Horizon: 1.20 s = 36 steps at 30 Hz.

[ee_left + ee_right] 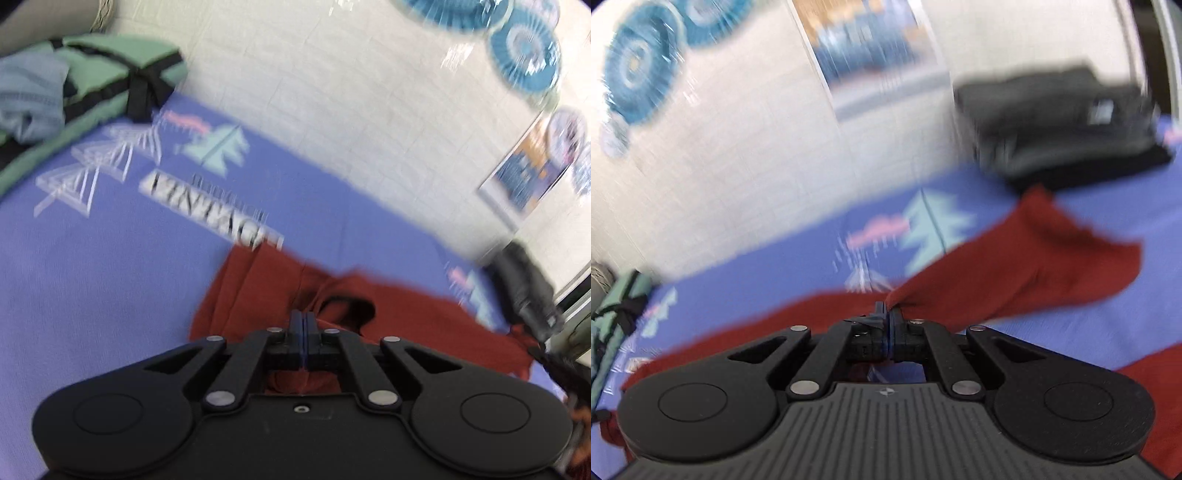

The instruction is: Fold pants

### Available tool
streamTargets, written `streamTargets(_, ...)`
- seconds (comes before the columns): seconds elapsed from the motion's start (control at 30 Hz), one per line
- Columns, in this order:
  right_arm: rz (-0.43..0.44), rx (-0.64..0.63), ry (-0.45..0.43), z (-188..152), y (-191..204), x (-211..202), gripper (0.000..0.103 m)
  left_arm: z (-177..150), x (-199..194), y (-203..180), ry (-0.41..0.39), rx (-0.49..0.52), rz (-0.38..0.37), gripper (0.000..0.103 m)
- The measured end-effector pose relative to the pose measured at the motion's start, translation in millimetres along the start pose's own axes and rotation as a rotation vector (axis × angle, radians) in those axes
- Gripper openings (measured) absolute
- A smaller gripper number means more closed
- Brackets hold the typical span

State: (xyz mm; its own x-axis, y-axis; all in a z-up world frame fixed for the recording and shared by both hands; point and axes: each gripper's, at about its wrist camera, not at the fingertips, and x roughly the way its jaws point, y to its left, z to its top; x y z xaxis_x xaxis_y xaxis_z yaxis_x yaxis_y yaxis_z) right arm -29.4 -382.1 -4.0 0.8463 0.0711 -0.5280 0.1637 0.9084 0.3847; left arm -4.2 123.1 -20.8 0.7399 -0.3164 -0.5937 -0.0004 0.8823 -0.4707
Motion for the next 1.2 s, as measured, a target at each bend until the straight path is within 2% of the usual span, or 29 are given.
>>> streamTargets(0.13, 0.038, -0.041, -0.036, -6.7, 11.7, -70.5, 0.001, 17.3, -19.7, 1.1, -0.049, 0.038, -0.027, 0.0)
streamTargets(0.23, 0.023, -0.062, 0.03, -39.3, 16.2, -99.0, 0.001, 9.0, -23.7, 5.2, -0.028, 0.07, -0.007, 0.0)
streamTargets(0.33, -0.011, 0.001, 0.192, -88.5, 9.4, -94.2, 0.001, -11.4, -16.3, 15.4, 0.041, 0.081, 0.056, 0.0)
streamTargets(0.4, -0.055, 0.068, 0.29, -120.8, -1.2, -85.4, 0.001, -26.4, -10.9, 24.1, 0.088, 0.065, 0.07, 0.0)
streamTargets(0.43, -0.066, 0.088, 0.31, -132.0, -5.9, -82.6, 0.001, -32.3, -8.4, 27.4, 0.102, 0.051, 0.071, 0.0)
streamTargets(0.47, -0.061, 0.098, 0.287, -137.0, -8.1, -83.7, 0.001, -36.9, -6.0, 31.0, 0.112, 0.046, 0.078, 0.0)
streamTargets(0.57, -0.055, 0.059, 0.28, -131.2, -3.9, -82.0, 0.001, -41.2, -2.3, 38.8, 0.118, 0.013, 0.095, 0.0)
streamTargets(0.6, -0.044, 0.045, 0.29, -127.7, -1.7, -80.5, 0.004, -39.9, -4.0, 40.1, 0.113, 0.001, 0.092, 0.0)
streamTargets(0.63, -0.031, 0.037, 0.298, -125.6, -2.0, -80.7, 0.017, -38.7, -7.0, 40.4, 0.104, -0.008, 0.091, 0.019)
streamTargets(0.67, -0.027, 0.033, 0.298, -123.4, -2.7, -82.4, 0.02, -37.1, -11.3, 40.4, 0.096, -0.017, 0.096, 0.069)
streamTargets(0.7, -0.03, 0.03, 0.292, -120.7, -4.7, -84.6, 0.028, -35.0, -16.1, 40.2, 0.085, -0.028, 0.117, 0.096)
streamTargets(0.73, -0.042, 0.031, 0.28, -117.4, -5.8, -87.6, 0.033, -33.4, -24.0, 38.5, 0.059, -0.035, 0.134, 0.103)
streamTargets(0.9, -0.09, -0.008, 0.14, -95.4, -7.4, -97.4, 0.043, -14.4, -54.7, 24.5, -0.034, -0.042, 0.084, 0.103)
streamTargets(1.0, -0.118, -0.078, 0.068, -81.6, -2.2, -80.6, 0.046, -8.0, -51.3, 0.6, -0.06, 0.013, 0.035, 0.103)
streamTargets(1.07, -0.134, -0.101, 0.036, -72.1, -2.8, -61.6, 0.049, -10.3, -39.2, -20.3, -0.055, 0.085, 0.021, 0.103)
streamTargets(1.13, -0.167, -0.094, 0.038, -63.3, -5.0, -38.9, 0.064, -17.5, -23.7, -37.7, -0.038, 0.154, 0.012, 0.103)
streamTargets(1.2, -0.173, -0.084, 0.04, -54.1, -8.0, -16.5, 0.074, -25.6, -6.3, -50.3, 0.001, 0.185, -0.013, 0.103)
